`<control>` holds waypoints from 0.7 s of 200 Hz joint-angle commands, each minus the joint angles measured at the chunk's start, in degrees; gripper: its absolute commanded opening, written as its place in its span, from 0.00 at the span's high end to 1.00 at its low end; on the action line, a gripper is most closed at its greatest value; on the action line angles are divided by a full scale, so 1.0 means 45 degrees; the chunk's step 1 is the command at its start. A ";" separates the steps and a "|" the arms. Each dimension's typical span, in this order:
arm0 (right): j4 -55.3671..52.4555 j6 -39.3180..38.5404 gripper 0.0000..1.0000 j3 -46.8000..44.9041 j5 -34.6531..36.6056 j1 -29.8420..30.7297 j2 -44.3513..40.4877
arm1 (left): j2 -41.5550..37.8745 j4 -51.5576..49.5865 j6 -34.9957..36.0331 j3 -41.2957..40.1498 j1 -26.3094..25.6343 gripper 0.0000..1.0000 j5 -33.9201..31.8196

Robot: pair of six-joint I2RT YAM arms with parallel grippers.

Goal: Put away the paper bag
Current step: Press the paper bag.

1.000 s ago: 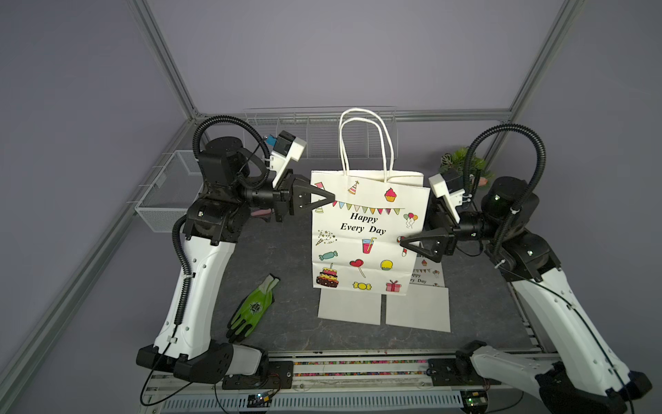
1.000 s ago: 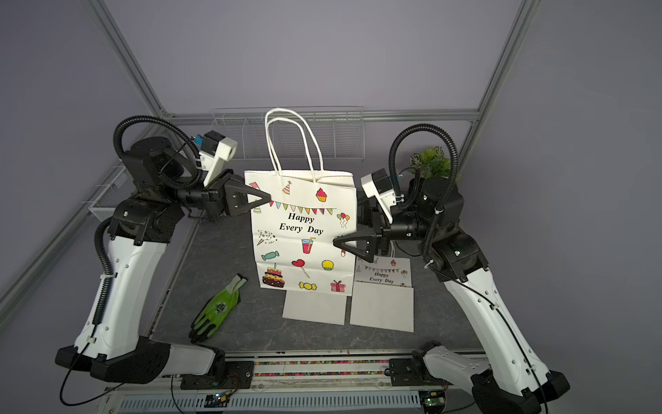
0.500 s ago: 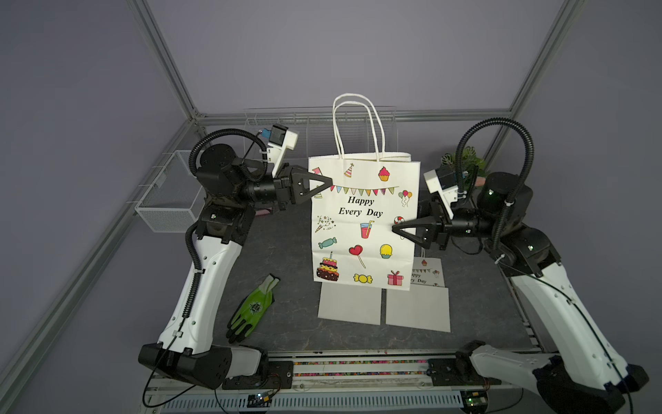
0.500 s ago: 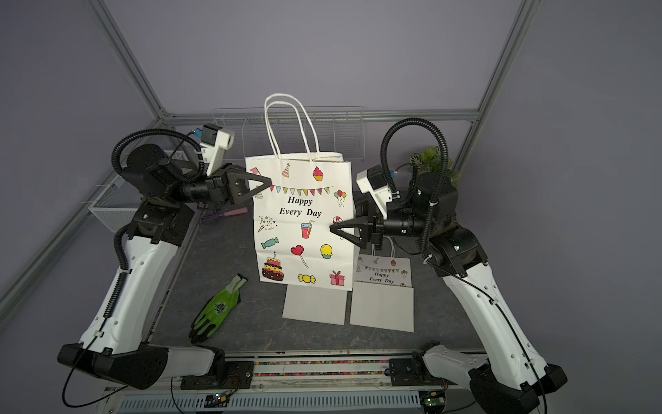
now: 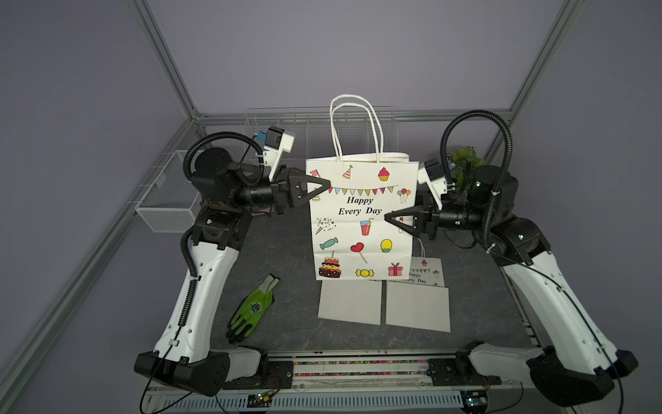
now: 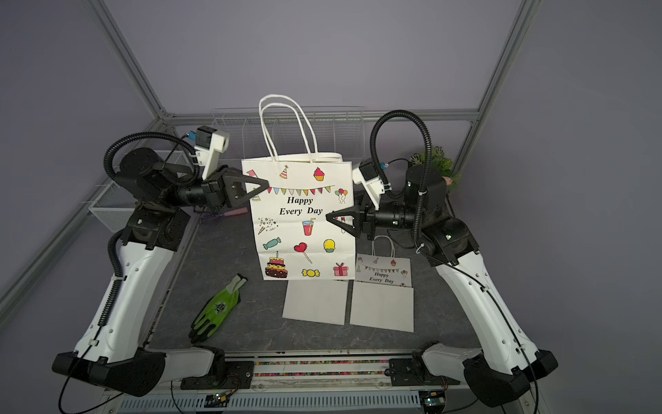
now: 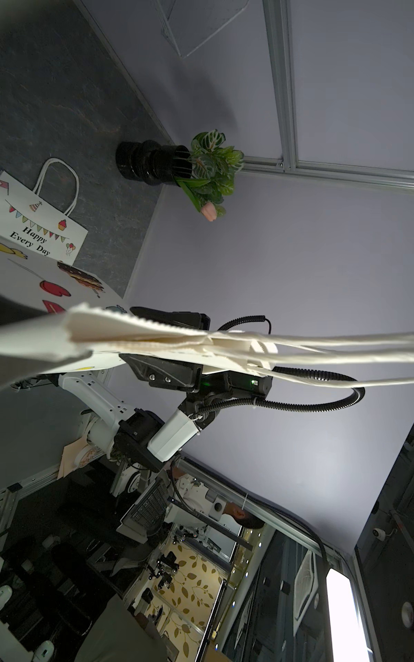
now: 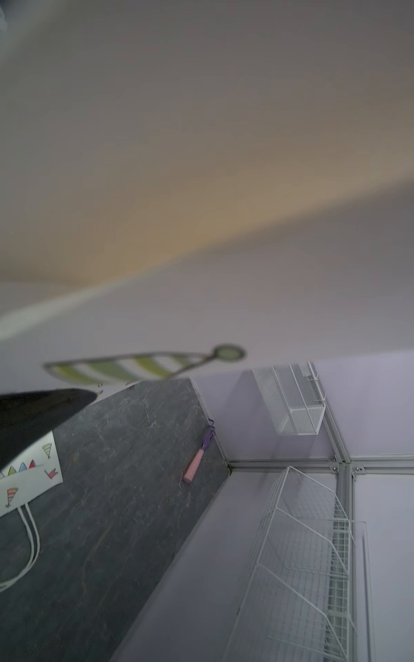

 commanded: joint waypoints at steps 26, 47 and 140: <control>-0.0477 0.0172 0.77 0.0383 0.0154 0.0117 0.0262 | -0.0337 -0.0036 0.0182 -0.0214 0.0051 1.00 -0.0265; -0.0701 0.0172 0.89 0.0575 0.0290 0.0119 0.0424 | -0.0457 -0.0058 0.0204 -0.0310 0.0045 1.00 -0.0412; 0.0252 0.1555 0.93 0.1270 -0.2567 -0.2175 0.0649 | -0.3619 -0.4888 0.3463 -0.1415 0.0281 0.00 -0.6386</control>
